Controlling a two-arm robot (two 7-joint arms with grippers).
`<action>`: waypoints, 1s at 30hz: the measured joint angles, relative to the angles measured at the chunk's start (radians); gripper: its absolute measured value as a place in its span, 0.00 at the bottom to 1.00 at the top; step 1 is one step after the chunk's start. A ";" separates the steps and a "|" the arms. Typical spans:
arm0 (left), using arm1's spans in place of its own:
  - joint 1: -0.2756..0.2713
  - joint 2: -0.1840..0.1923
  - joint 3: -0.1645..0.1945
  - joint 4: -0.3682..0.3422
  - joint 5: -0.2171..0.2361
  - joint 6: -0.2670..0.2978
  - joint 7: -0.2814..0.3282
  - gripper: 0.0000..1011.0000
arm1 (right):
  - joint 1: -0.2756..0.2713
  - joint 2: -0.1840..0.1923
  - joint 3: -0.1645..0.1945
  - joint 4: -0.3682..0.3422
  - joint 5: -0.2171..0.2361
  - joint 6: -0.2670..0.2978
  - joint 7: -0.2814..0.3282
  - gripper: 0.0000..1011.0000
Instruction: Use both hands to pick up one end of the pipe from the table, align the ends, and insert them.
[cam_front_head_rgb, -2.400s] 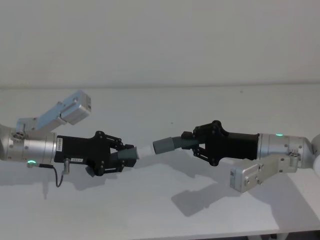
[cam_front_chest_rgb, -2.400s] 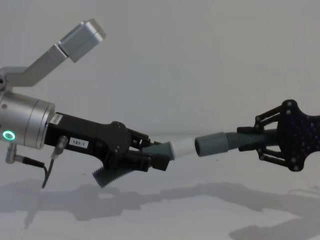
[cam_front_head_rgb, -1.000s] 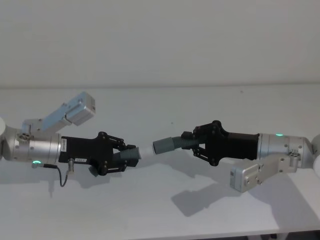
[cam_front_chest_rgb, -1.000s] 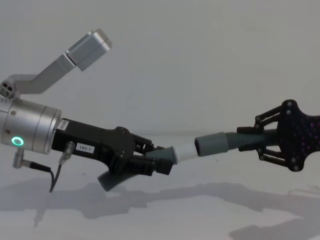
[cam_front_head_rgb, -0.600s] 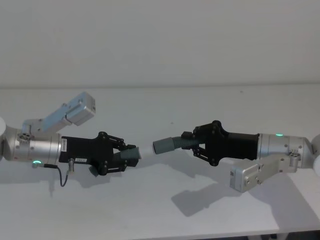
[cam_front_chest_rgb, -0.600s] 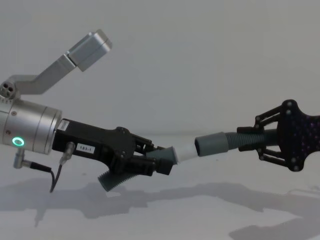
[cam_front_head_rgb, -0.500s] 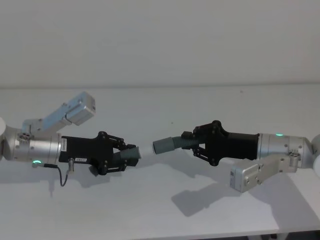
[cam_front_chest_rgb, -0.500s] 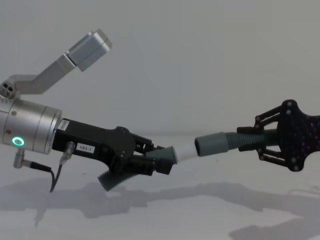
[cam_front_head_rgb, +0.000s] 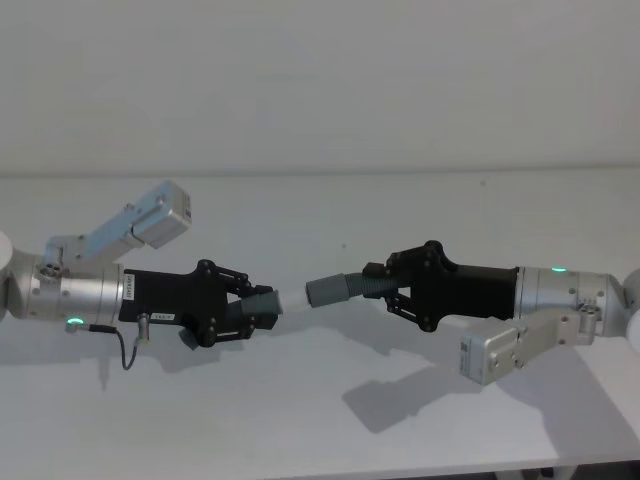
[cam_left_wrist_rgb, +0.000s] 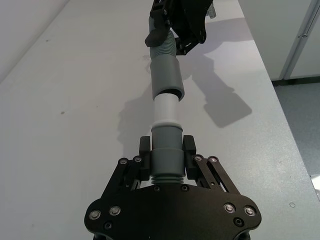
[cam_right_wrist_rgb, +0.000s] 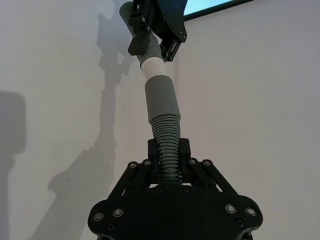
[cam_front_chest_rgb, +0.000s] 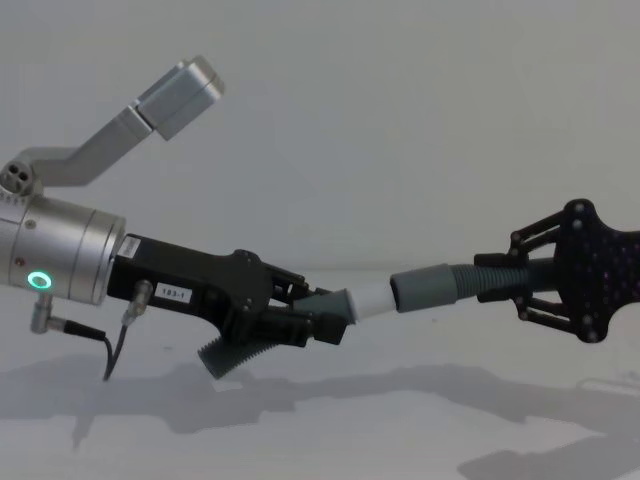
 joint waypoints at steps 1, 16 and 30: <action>-0.001 0.000 0.001 0.001 0.000 -0.001 0.000 0.35 | 0.000 0.000 0.000 0.000 0.000 0.000 0.000 0.20; -0.010 -0.008 0.014 0.013 -0.010 -0.008 0.000 0.35 | 0.000 0.000 0.000 0.000 0.000 0.000 0.000 0.20; -0.019 -0.016 0.024 0.025 -0.019 -0.012 0.000 0.35 | 0.000 0.000 0.000 0.000 0.000 0.000 0.000 0.20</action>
